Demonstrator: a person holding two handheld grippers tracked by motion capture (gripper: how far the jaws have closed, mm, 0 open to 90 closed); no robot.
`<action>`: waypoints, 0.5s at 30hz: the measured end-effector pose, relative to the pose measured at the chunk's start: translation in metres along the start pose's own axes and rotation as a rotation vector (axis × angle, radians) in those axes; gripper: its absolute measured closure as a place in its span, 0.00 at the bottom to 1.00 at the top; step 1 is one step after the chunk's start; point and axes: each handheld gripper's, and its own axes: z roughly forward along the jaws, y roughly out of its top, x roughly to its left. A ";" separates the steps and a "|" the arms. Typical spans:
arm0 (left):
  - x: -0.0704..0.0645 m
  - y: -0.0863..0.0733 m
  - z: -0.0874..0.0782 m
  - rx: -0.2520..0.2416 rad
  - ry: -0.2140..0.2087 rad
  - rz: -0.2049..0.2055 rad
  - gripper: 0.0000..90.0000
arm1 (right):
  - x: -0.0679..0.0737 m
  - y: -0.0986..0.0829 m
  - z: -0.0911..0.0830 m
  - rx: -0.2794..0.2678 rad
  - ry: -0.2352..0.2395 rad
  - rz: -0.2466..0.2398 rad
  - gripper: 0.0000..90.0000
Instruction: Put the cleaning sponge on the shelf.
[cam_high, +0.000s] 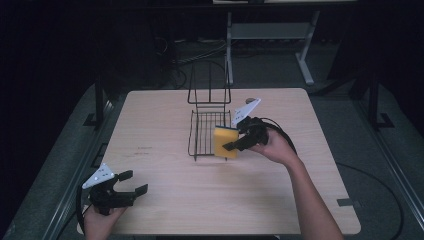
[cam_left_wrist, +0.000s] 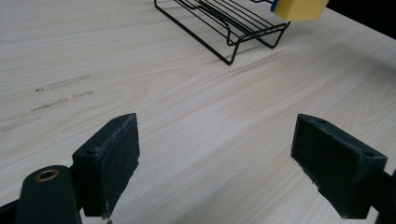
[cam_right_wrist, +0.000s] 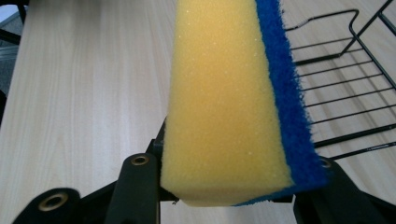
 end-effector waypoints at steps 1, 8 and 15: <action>0.000 0.000 0.000 0.002 0.000 0.002 0.16 | -0.002 0.000 0.001 0.004 -0.001 -0.001 0.63; 0.000 0.000 0.000 0.003 -0.001 0.000 0.16 | -0.010 0.007 0.006 -0.004 0.004 0.001 0.63; 0.000 0.000 0.001 0.005 -0.003 0.003 0.16 | -0.019 0.011 0.010 -0.009 0.009 0.007 0.63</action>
